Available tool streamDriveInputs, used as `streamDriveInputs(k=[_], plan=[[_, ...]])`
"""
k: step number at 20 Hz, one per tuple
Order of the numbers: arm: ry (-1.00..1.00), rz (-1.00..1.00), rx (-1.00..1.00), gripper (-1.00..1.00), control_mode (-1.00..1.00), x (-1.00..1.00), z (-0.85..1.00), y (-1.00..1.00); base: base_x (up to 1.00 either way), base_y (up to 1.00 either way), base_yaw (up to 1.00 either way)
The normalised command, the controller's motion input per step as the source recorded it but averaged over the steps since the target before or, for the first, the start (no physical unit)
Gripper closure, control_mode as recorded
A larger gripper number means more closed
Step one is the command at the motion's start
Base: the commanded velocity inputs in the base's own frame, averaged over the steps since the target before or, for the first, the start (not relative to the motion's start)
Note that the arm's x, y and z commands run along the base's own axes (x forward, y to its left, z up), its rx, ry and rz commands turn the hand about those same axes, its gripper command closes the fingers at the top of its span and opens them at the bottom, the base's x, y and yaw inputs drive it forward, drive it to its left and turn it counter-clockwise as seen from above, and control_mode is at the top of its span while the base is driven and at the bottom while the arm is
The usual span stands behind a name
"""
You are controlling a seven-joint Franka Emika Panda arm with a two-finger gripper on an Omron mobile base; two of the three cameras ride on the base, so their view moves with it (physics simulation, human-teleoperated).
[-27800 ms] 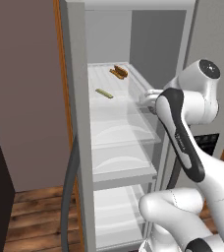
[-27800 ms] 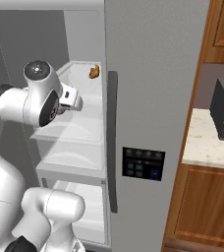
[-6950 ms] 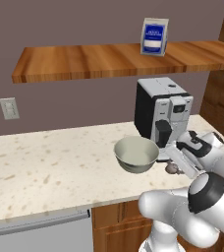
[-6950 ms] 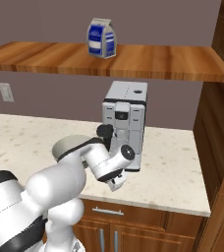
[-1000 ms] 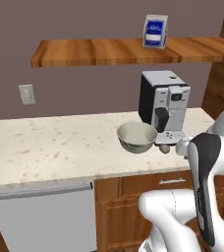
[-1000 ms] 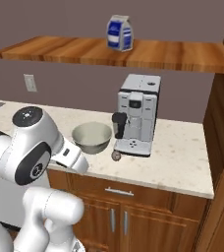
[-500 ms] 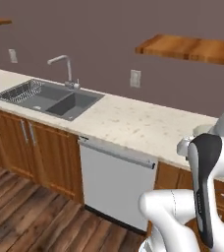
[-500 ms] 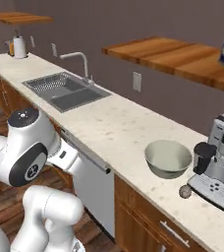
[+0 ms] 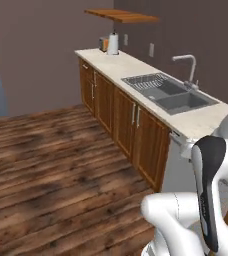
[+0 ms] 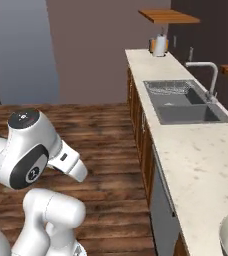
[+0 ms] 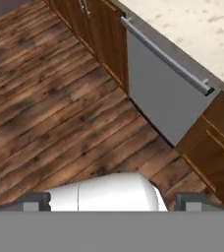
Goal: Pick the egg and butter from the fridge and place them by the bowl for mixing.
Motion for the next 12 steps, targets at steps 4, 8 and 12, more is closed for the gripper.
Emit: streamDriveInputs(k=[4, 8, 12], plan=[[0.00, 0.00, 0.00, -1.00, 1.00, 0.00, 0.00, 0.00, 0.00, 0.11, 0.99], [0.00, 0.00, 0.00, -1.00, 1.00, 0.00, 0.00, 0.00, 0.09, 0.13, 0.85], [0.00, 0.00, 0.00, -1.00, 1.00, 0.00, 0.00, 0.00, 0.28, 0.32, 0.56]])
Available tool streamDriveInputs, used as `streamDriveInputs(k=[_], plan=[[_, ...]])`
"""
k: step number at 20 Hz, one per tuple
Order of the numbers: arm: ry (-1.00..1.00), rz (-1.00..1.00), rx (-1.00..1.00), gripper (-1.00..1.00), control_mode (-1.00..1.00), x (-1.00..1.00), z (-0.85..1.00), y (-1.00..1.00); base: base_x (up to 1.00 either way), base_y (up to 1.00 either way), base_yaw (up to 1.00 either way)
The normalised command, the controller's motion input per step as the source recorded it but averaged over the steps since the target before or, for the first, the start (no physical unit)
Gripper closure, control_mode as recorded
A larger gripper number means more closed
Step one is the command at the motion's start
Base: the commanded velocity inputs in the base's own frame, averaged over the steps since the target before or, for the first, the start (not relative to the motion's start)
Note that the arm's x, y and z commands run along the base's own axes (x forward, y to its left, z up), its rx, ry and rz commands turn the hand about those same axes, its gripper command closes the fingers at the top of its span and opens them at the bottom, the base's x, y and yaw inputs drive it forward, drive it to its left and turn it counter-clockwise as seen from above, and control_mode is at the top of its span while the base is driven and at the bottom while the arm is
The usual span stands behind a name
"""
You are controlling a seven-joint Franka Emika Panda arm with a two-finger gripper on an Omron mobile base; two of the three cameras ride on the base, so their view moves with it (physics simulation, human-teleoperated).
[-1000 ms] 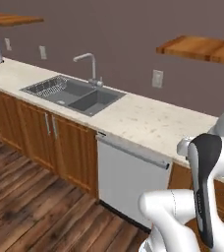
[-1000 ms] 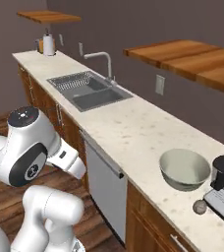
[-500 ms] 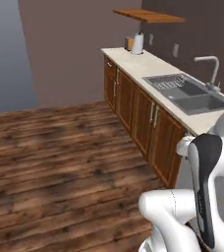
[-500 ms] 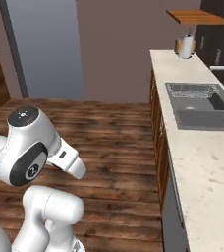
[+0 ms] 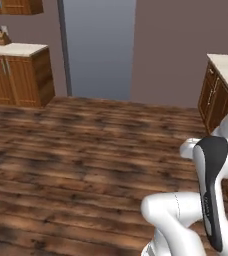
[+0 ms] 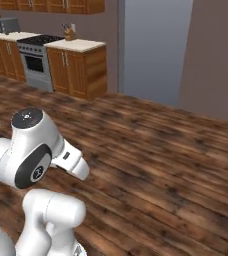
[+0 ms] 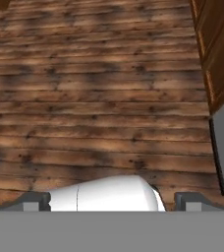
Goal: Pick the egg and butter from the fridge and place them by the bowl for mixing.
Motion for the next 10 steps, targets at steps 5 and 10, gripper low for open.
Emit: streamDriveInputs(k=[5, 10], plan=[[0.00, 0.00, 0.00, -1.00, 1.00, 0.00, 0.00, 0.00, 0.43, 0.51, 0.34], [0.00, 0.00, 0.00, -1.00, 1.00, 0.00, 0.00, 0.00, 0.69, 0.55, 0.15]])
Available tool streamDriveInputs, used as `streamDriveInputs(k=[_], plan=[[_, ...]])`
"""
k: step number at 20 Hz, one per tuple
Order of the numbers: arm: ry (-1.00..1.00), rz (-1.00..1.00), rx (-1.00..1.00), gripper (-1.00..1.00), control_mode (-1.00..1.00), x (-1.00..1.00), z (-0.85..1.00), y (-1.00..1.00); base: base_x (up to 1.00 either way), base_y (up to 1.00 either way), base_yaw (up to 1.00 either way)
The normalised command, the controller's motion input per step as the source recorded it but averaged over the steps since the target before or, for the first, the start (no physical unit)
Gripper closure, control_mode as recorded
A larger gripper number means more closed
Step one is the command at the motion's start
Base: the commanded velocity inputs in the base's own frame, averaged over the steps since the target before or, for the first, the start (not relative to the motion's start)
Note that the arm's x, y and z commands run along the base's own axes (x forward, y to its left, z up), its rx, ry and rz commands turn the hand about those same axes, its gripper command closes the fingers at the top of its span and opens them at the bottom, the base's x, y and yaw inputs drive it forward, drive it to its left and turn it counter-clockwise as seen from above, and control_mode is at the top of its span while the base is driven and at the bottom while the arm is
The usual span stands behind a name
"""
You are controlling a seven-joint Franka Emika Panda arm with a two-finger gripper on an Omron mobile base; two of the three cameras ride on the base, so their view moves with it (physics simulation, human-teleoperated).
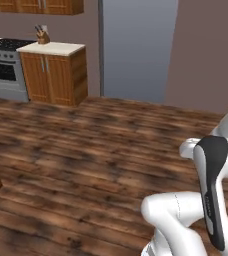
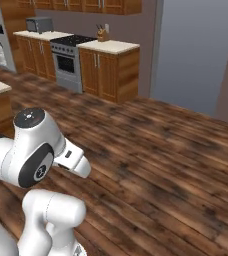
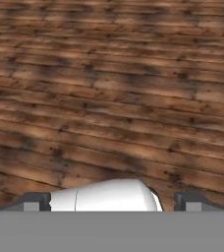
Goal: Pick the egg and butter from the fridge and place them by the bowl for mixing.
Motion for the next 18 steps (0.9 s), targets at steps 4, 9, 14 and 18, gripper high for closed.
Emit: streamDriveInputs(k=[4, 9, 14, 18], plan=[[0.00, 0.00, 0.00, -1.00, 1.00, 0.00, 0.00, 0.00, 0.80, 0.47, 0.12], [0.00, 0.00, 0.00, -1.00, 1.00, 0.00, 0.00, 0.00, 0.86, 0.25, 0.20], [0.00, 0.00, 0.00, -1.00, 1.00, 0.00, 0.00, 0.00, 0.94, 0.04, 0.18], [0.00, 0.00, 0.00, -1.00, 1.00, 0.00, 0.00, 0.00, 0.94, 0.00, 0.11]])
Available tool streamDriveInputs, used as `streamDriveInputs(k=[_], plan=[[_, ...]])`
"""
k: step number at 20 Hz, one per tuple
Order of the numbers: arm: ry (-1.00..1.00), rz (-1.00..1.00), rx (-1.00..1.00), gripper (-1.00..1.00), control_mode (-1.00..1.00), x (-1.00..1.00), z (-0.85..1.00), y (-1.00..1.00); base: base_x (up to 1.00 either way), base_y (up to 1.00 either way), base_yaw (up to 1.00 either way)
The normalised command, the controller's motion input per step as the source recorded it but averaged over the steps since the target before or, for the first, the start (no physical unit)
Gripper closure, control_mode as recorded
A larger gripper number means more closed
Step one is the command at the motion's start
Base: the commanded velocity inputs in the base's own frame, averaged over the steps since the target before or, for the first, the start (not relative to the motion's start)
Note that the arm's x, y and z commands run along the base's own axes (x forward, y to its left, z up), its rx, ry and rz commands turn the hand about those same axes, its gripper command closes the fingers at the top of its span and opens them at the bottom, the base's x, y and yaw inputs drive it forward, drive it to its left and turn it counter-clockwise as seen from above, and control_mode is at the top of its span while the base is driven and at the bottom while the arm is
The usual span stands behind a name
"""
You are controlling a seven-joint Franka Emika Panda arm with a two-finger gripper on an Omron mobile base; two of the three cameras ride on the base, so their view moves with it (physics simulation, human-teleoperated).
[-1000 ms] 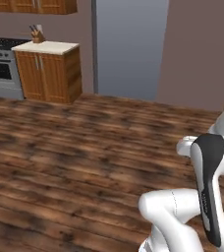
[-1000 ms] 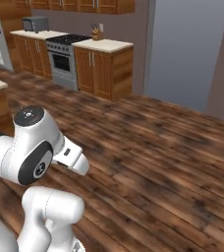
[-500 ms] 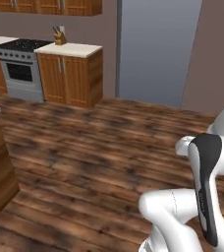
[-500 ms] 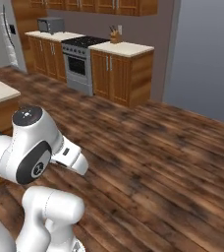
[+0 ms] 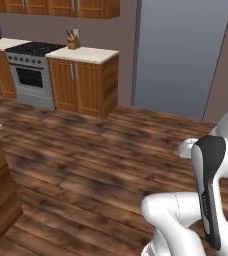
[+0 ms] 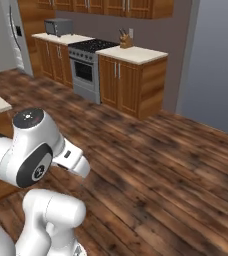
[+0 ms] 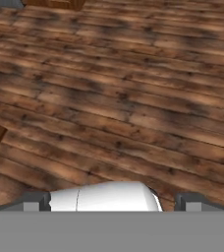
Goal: Pick the egg and butter from the fridge and place them by the bowl for mixing.
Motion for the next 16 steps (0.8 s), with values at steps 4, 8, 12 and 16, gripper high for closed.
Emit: streamDriveInputs(k=[4, 8, 12, 16], plan=[[0.00, 0.00, 0.00, -1.00, 1.00, 0.00, 0.00, 0.00, 0.94, 0.00, 0.11], [0.00, 0.00, 0.00, -1.00, 1.00, 0.00, 0.00, 0.00, 0.94, 0.00, 0.14], [0.00, 0.00, 0.00, -1.00, 1.00, 0.00, 0.00, 0.00, 0.94, 0.00, 0.15], [0.00, 0.00, 0.00, -1.00, 1.00, 0.00, 0.00, 0.00, 0.94, 0.00, 0.14]])
